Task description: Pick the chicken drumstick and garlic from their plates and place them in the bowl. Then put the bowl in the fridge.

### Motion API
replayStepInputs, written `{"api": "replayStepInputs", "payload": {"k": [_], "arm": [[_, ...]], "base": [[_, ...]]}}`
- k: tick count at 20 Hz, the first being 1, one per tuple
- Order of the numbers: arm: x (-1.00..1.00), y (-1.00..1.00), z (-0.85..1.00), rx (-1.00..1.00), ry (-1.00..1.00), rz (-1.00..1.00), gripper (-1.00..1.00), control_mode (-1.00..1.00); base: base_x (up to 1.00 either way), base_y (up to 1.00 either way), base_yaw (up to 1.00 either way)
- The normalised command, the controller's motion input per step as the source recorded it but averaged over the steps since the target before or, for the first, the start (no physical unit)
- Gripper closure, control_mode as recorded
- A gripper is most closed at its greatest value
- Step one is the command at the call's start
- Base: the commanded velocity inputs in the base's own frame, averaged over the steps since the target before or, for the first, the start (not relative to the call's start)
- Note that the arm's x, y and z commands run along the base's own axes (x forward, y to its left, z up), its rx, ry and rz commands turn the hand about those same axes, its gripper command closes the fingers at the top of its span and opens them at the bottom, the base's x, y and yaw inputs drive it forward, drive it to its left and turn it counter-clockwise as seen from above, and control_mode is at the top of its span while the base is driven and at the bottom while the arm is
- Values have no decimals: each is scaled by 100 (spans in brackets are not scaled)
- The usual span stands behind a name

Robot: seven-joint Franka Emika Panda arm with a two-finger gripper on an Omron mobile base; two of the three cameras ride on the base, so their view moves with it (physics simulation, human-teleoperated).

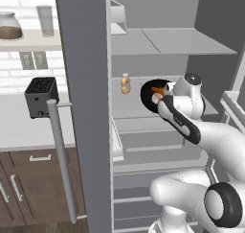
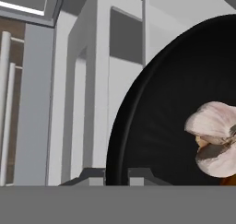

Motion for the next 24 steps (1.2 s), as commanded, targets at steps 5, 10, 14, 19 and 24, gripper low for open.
{"api": "replayStepInputs", "payload": {"k": [5,10,14,19,24], "arm": [[4,-19,-16,0,0,-2,100,-100],[22,-15,-8,0,0,-1,100,-100],[55,-9,-6,0,1,0,100,-100],[45,-2,-12,0,0,0,100,-100],[48,-1,-5,0,0,0,100,-100]], "base": [[0,0,0],[0,0,0],[0,0,0],[0,0,0],[0,0,0]]}}
